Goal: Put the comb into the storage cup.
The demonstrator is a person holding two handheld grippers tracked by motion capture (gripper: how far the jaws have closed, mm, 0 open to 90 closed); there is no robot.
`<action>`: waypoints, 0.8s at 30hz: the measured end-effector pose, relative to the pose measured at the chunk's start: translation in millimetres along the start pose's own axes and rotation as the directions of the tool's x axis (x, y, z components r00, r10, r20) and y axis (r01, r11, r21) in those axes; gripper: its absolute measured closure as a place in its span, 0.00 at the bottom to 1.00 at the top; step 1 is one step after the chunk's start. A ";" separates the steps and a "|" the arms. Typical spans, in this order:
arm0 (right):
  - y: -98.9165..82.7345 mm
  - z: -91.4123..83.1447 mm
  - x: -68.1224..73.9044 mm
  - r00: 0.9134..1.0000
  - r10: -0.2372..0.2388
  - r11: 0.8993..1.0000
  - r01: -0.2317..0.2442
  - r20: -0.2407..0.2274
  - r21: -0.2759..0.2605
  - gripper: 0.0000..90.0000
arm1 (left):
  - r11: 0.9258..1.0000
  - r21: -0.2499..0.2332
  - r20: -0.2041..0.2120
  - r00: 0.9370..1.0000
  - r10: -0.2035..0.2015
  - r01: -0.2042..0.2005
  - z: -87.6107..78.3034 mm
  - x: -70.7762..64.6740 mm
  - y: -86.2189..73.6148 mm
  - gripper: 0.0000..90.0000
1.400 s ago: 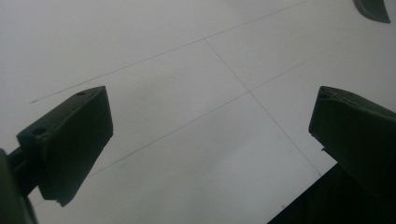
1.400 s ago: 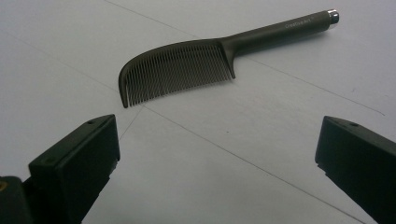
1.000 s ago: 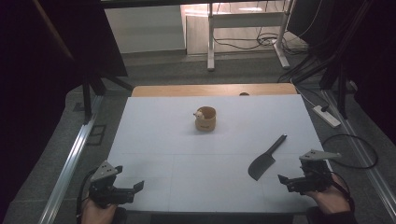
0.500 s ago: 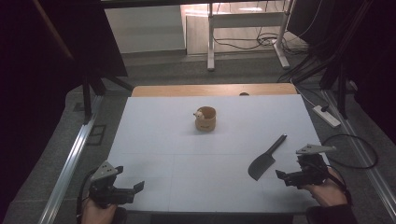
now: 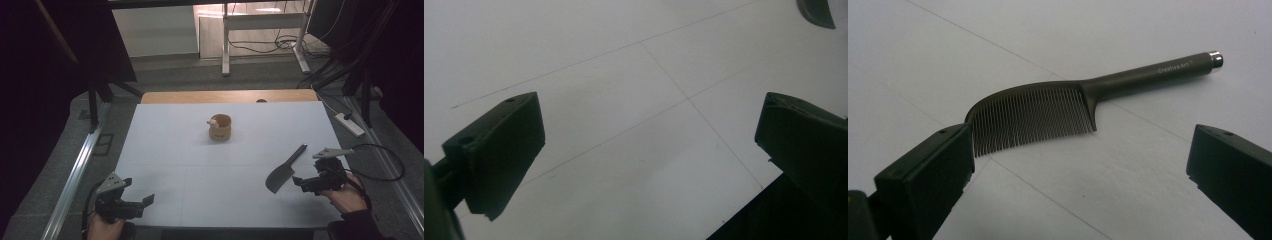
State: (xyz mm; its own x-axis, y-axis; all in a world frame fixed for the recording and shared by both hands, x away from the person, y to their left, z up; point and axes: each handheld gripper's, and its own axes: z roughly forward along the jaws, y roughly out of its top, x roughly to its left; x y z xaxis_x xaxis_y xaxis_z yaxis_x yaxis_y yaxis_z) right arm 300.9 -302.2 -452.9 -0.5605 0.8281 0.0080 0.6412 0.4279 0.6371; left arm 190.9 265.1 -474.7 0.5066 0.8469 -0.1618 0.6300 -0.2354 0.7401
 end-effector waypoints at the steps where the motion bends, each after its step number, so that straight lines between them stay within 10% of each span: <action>1: 0.8 0.8 0.2 1.000 -0.006 1.000 0.006 -0.001 0.001 0.00 | 1.000 0.000 0.000 1.000 0.000 0.000 0.0 0.0 0.0 0.01; 24: 23.4 16.3 2.2 0.998 -0.047 0.999 0.047 -0.042 0.002 0.00 | 1.000 -0.006 0.000 1.000 -0.008 0.008 -0.8 0.7 -0.6 0.01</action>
State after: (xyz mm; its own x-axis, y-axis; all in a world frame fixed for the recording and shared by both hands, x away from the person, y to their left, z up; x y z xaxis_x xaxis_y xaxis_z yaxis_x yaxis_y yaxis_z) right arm 323.2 -284.5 -450.5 -0.6113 0.7913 0.0104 0.6150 0.4668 0.6355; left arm 190.4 266.2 -474.8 0.5015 0.8488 -0.1675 0.6306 -0.2261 0.7425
